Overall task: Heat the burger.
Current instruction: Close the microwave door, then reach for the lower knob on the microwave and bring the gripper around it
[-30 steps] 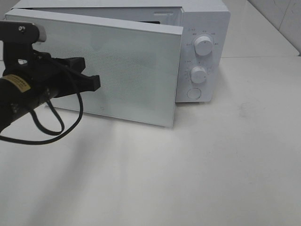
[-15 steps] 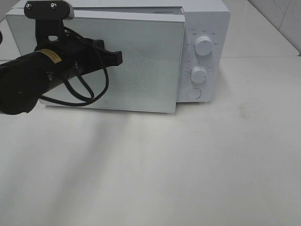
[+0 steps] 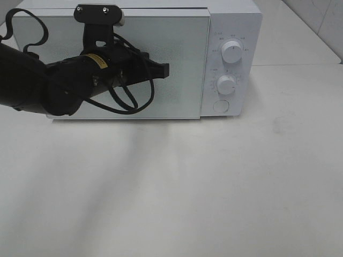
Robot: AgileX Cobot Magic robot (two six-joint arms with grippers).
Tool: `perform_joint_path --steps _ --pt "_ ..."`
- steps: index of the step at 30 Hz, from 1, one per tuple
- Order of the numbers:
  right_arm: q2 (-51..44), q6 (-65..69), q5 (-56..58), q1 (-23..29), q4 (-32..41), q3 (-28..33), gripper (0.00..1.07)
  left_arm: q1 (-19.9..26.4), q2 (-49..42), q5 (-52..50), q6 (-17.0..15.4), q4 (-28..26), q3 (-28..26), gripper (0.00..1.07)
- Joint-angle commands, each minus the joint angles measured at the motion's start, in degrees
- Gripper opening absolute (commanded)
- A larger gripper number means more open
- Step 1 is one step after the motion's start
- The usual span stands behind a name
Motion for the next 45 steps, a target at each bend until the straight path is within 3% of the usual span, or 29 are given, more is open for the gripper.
perform_joint_path --steps 1,5,12,16,18,20,27,29,30,31,32,33,34,35,36,37,38,39,45 --pt "-1.4 -0.6 0.0 -0.4 0.0 0.5 0.75 1.3 1.0 -5.0 0.6 -3.5 -3.6 0.0" --pt "-1.4 -0.6 0.0 -0.4 0.0 0.5 0.75 1.3 2.6 -2.4 1.5 -4.6 -6.7 0.0" --pt "-1.4 -0.6 0.0 -0.4 0.0 0.5 0.75 0.8 2.1 1.8 1.5 -4.1 -6.9 0.0" --pt "-1.4 -0.6 0.0 -0.4 0.0 0.5 0.75 0.3 0.6 8.2 2.3 -4.1 -6.9 0.0" --pt "-1.4 -0.6 0.0 -0.4 0.0 0.5 0.75 -0.4 -1.8 17.9 4.9 -3.8 -6.9 0.0" --pt "-1.4 -0.6 0.0 -0.4 0.0 0.5 0.75 -0.5 -2.4 19.7 5.6 -3.8 -6.9 0.0" --pt "-1.4 -0.6 0.0 -0.4 0.0 0.5 0.75 -0.8 -7.6 34.7 5.4 -3.8 -6.9 0.0" --pt "-1.4 -0.6 0.0 -0.4 0.0 0.5 0.75 -0.7 -10.0 41.5 5.3 -3.8 -6.9 0.11" --pt "-1.4 -0.6 0.0 -0.4 0.0 0.5 0.75 -0.7 -10.0 41.5 5.3 -3.8 -6.9 0.11" --pt "-1.4 -0.6 0.0 -0.4 0.0 0.5 0.75 -0.7 -11.3 46.8 5.3 -3.6 -6.9 0.17" --pt "-1.4 -0.6 0.0 -0.4 0.0 0.5 0.75 -0.7 -11.9 49.5 5.3 -3.2 -6.9 0.33" --pt "-1.4 -0.6 0.0 -0.4 0.0 0.5 0.75 -0.7 -11.9 49.5 5.3 -3.2 -6.9 0.33" --pt "-1.4 -0.6 0.0 -0.4 0.0 0.5 0.75 -0.7 -12.9 54.0 5.0 -2.1 -6.9 0.58" --pt "-1.4 -0.6 0.0 -0.4 0.0 0.5 0.75 -0.7 -13.3 56.4 4.6 -2.0 -6.9 0.7" --pt "-1.4 -0.6 0.0 -0.4 0.0 0.5 0.75 -0.7 -13.3 56.4 4.6 -2.0 -6.9 0.7" --pt "-1.4 -0.6 0.0 -0.4 0.0 0.5 0.75 -0.7 -14.2 60.6 3.3 -1.3 -6.9 0.9" --pt "-1.4 -0.6 0.0 -0.4 0.0 0.5 0.75 -0.7 -14.2 60.6 3.3 -1.3 -6.9 0.9" --pt "-1.4 -0.6 0.0 -0.4 0.0 0.5 0.75 -0.7 -14.8 64.5 2.2 -0.2 -6.9 1.03" --pt "-1.4 -0.6 0.0 -0.4 0.0 0.5 0.75 -0.7 -16.6 75.0 0.8 4.1 -6.9 1.01"
